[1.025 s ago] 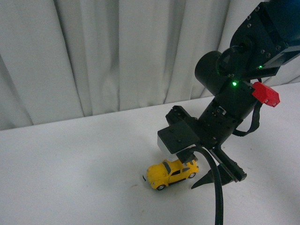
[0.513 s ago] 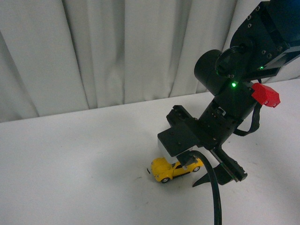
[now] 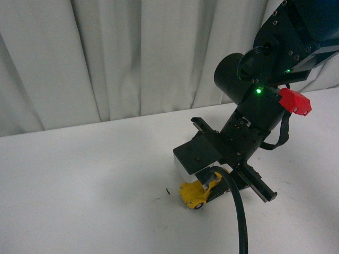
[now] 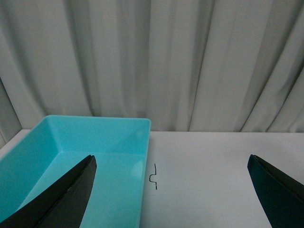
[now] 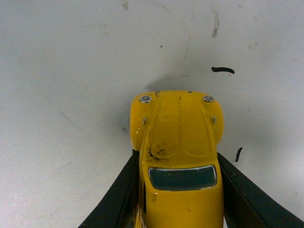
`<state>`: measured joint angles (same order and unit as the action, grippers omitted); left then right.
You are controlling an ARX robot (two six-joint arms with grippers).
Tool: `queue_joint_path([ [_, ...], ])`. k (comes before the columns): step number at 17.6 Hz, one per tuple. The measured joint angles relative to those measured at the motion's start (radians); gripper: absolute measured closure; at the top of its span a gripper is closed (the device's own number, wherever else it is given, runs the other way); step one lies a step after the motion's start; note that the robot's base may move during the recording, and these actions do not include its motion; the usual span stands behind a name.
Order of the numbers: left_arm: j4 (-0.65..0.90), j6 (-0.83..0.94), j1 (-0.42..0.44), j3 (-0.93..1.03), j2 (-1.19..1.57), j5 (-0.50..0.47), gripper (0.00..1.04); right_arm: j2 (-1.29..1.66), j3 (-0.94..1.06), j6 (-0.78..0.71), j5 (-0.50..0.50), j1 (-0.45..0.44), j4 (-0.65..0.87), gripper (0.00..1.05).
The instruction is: Wind up and store yellow beetle toy
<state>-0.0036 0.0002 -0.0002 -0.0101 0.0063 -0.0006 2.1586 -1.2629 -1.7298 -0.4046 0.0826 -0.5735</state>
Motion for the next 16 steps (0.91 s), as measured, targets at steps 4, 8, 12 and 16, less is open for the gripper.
queue_joint_path([
  [4, 0.000, 0.000, 0.000, 0.000, 0.000, 0.000, 0.07, 0.037, -0.058, 0.000, -0.016, 0.000, -0.020, 0.64],
  [8, 0.000, 0.000, 0.000, 0.000, 0.000, 0.000, 0.07, 0.064, -0.108, 0.000, -0.016, 0.007, -0.011, 0.64],
  [12, 0.000, 0.000, 0.000, 0.000, 0.000, 0.000, 0.07, 0.065, -0.111, 0.073, -0.017, 0.036, -0.005, 0.64],
  [16, 0.000, 0.000, 0.000, 0.000, 0.000, 0.000, 0.07, 0.066, -0.113, 0.171, -0.014, 0.056, -0.001, 0.64],
])
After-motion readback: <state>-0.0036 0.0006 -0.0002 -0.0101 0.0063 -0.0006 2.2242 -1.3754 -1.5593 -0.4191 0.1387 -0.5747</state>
